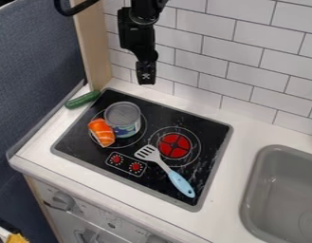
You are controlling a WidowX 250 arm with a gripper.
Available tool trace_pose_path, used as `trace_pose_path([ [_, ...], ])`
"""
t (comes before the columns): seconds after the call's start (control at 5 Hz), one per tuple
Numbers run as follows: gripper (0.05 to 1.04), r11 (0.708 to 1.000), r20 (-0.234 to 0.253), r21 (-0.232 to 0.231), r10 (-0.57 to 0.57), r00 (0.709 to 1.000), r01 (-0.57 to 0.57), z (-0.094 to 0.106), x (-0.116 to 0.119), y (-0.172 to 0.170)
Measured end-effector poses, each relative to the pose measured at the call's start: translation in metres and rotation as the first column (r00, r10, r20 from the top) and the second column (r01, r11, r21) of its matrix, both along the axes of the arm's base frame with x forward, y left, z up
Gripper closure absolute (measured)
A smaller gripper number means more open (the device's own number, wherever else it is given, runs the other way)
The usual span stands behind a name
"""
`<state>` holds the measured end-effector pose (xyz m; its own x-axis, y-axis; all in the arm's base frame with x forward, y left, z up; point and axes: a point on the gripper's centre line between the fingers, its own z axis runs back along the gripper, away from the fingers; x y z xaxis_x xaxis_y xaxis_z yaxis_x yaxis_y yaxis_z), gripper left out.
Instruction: Put the cucumber on the right burner
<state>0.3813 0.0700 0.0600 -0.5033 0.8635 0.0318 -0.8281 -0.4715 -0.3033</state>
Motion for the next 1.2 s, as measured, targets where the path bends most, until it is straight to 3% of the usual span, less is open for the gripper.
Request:
trace_pose_path([
  [0.2,0.083,1.000,-0.035,-0.007,0.007,0.999,-0.008,-0.014,-0.004,0.000],
  [0.4,0.083,0.994,-0.035,-0.020,0.108,0.994,-0.108,-0.020,-0.018,0.017],
  [0.6,0.083,0.976,0.012,-0.013,0.217,0.976,-0.217,-0.014,-0.028,0.042],
  [0.8,0.083,0.935,0.061,0.010,0.353,0.934,-0.354,-0.011,-0.030,0.062],
  [1.0,0.083,0.891,0.072,0.021,0.451,0.890,-0.453,-0.016,-0.034,0.083],
  [1.2,0.083,0.826,0.078,0.033,0.560,0.825,-0.563,-0.025,-0.037,0.101],
])
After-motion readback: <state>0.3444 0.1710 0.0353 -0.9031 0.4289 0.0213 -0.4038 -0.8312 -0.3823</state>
